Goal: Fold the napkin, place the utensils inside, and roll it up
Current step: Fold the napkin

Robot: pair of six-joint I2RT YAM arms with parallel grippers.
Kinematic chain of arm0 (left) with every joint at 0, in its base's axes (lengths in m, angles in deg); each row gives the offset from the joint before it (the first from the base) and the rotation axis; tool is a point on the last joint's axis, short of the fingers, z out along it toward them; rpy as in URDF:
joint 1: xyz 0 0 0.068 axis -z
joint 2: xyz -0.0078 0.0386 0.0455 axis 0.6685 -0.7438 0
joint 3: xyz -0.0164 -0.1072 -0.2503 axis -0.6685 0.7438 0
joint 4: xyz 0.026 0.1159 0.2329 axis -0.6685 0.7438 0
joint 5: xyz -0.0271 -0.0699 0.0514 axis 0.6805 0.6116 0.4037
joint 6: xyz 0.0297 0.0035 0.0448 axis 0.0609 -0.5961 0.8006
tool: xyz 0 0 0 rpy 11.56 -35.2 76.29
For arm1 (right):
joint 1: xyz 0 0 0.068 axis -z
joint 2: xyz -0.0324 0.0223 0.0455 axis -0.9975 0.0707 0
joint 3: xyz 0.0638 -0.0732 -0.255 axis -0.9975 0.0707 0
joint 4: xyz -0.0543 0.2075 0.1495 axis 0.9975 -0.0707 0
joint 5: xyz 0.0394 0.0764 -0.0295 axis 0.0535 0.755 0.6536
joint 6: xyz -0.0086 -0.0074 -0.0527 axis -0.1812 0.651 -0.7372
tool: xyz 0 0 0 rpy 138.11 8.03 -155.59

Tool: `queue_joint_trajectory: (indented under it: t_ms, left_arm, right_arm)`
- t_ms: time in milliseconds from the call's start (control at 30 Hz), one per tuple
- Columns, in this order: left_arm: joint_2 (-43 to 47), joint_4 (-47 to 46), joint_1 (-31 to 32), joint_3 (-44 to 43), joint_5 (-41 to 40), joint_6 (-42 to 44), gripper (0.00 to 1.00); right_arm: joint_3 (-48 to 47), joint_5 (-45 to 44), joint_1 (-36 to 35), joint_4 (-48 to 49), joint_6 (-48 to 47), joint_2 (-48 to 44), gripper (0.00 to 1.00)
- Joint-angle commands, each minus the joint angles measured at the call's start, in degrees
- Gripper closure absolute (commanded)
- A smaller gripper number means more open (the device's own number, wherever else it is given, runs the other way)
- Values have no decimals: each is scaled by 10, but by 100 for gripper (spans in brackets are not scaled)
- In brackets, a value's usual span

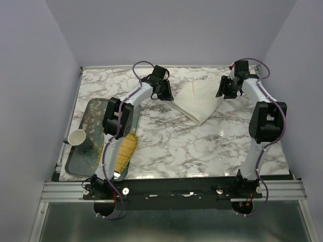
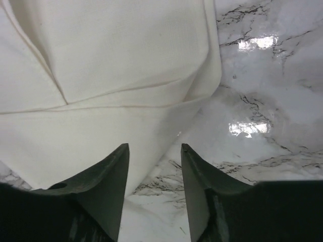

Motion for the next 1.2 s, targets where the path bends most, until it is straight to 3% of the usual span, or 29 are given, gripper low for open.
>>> queue_joint_trajectory:
  t_ms: [0,33,133,367,500,600,633,800,933,1167]
  left_arm:
    - [15,-4,-3,-6,0,5,66]
    - [22,-1,-3,-6,-4,6,63]
    - [40,2,0,2,-20,13,58]
    - [80,5,5,33,-40,28,56]
    - [87,-4,5,48,-23,19,64]
    - [75,-18,9,44,20,-4,73]
    - [66,-31,10,42,34,-12,76]
    - [34,-32,25,5,52,-28,82]
    - [14,-25,24,-6,42,-26,83]
    - [-15,-10,19,-15,23,-10,85]
  right_arm:
    - [39,11,-10,-10,8,-59,38]
    - [43,19,-10,-10,10,-62,1]
    - [68,48,-53,2,16,-76,0]
    - [112,51,-112,37,27,-95,0]
    - [111,95,-123,52,36,-81,0]
    - [115,107,-129,68,50,-79,16]
    - [118,113,-131,73,53,-78,29]
    - [145,137,-131,81,58,-78,46]
    - [181,157,-133,108,65,-85,70]
    - [218,157,-134,119,63,-80,76]
